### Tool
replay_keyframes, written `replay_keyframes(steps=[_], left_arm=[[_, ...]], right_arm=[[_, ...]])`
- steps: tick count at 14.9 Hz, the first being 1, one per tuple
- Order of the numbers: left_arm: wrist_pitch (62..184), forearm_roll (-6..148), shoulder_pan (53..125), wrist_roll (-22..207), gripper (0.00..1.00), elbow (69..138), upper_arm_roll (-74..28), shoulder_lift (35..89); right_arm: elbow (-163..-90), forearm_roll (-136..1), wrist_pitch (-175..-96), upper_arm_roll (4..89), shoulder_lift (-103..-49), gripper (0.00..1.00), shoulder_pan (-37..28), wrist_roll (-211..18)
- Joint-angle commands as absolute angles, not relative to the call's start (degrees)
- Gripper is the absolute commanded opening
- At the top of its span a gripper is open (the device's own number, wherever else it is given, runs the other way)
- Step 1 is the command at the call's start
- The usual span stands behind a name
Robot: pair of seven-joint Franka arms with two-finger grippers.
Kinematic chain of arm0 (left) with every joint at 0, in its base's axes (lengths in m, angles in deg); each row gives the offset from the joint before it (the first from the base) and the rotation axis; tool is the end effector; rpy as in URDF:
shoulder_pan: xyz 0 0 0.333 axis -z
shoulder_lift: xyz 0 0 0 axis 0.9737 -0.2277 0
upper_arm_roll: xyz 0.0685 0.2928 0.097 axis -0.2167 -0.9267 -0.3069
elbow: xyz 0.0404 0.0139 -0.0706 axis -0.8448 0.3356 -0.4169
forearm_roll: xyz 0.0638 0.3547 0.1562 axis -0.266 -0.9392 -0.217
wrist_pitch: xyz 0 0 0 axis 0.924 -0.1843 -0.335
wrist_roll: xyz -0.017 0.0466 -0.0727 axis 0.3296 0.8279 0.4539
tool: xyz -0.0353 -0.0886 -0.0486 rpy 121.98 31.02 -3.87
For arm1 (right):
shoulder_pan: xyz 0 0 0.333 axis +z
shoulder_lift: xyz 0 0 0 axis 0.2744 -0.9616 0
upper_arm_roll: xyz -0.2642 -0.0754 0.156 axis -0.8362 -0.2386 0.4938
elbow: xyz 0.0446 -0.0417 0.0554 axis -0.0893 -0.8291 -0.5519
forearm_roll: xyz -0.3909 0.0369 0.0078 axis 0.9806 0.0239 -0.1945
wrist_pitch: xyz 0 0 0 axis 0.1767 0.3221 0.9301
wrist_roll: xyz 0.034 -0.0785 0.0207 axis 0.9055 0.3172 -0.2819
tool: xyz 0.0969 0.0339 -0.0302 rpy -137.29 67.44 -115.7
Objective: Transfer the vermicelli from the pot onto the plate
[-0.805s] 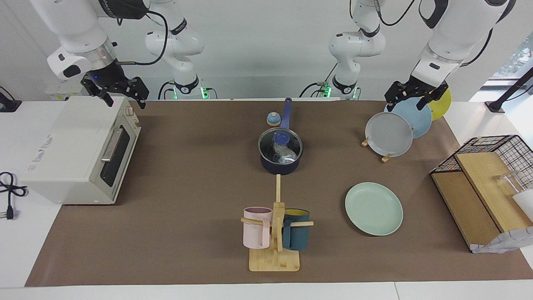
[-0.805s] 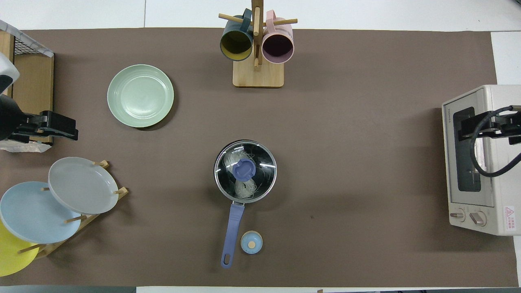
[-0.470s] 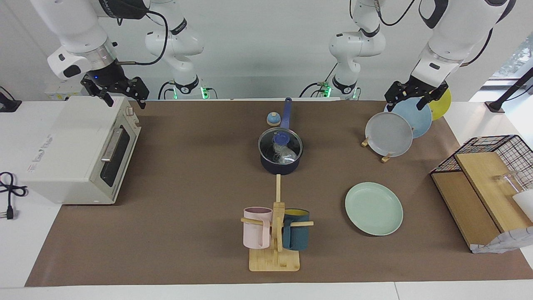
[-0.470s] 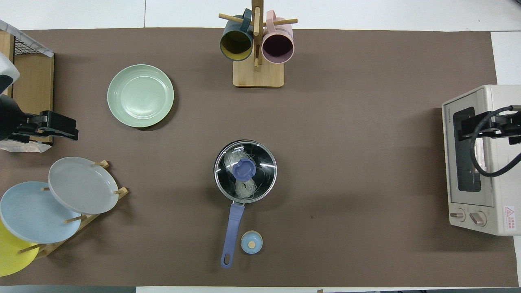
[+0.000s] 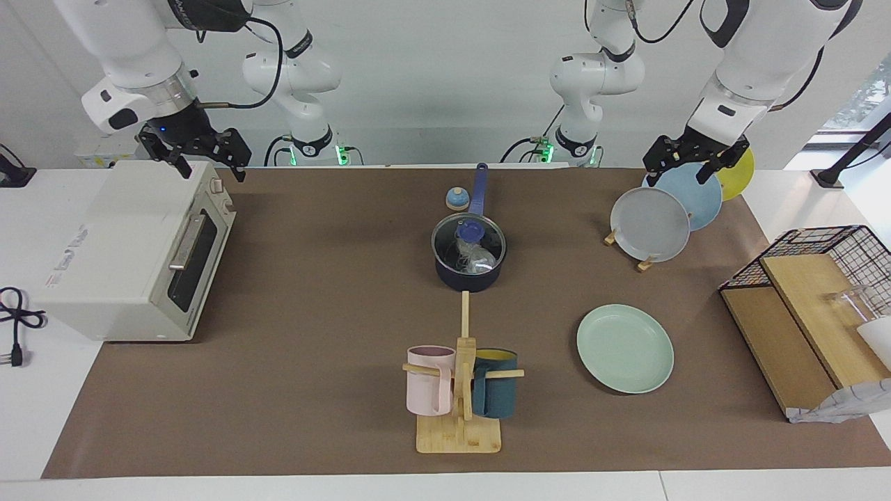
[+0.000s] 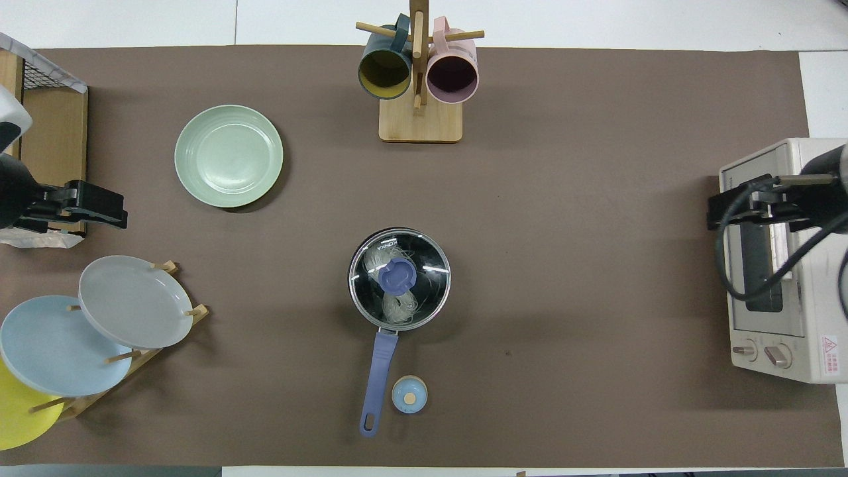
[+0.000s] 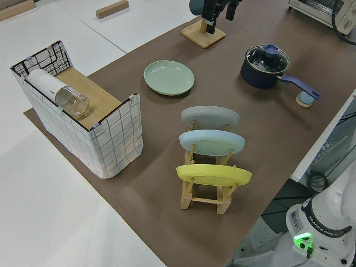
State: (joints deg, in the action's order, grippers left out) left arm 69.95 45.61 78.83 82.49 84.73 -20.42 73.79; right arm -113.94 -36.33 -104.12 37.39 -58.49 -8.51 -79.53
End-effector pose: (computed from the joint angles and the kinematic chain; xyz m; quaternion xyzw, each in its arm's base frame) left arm 0.5322 -0.0719 0.6281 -0.9994 0.0158 0.0310 0.0027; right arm 0.5343 0.0484 0.6275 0.9991 -0.0311 -0.0269 0.0108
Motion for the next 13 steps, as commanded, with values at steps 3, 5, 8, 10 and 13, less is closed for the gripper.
replay_keyframes(steps=[3,5,8,10,13], left_arm=[[69.8,44.2,79.3,82.6,1.00,84.9,-20.8,74.2],[69.8,44.2,79.3,82.5,1.00,84.9,-20.8,74.2],[69.8,44.2,79.3,82.6,1.00,84.9,-20.8,74.2],[69.8,44.2,79.3,82.6,1.00,84.9,-20.8,74.1],[69.8,44.2,79.3,82.5,1.00,84.9,-20.8,74.2]], right_arm=[[-113.0,-40.0,-107.4,37.5,-61.1,1.00,-0.7,-68.5],[-108.6,-40.1,-107.2,38.1,-65.7,1.00,3.6,-64.3],[-102.1,-39.3,-107.2,38.1,-73.2,1.00,10.5,-58.3],[-100.8,-39.2,-109.2,38.2,-76.0,1.00,12.9,-54.9],[-101.0,-39.3,-115.4,38.2,-77.9,1.00,17.4,-49.7]])
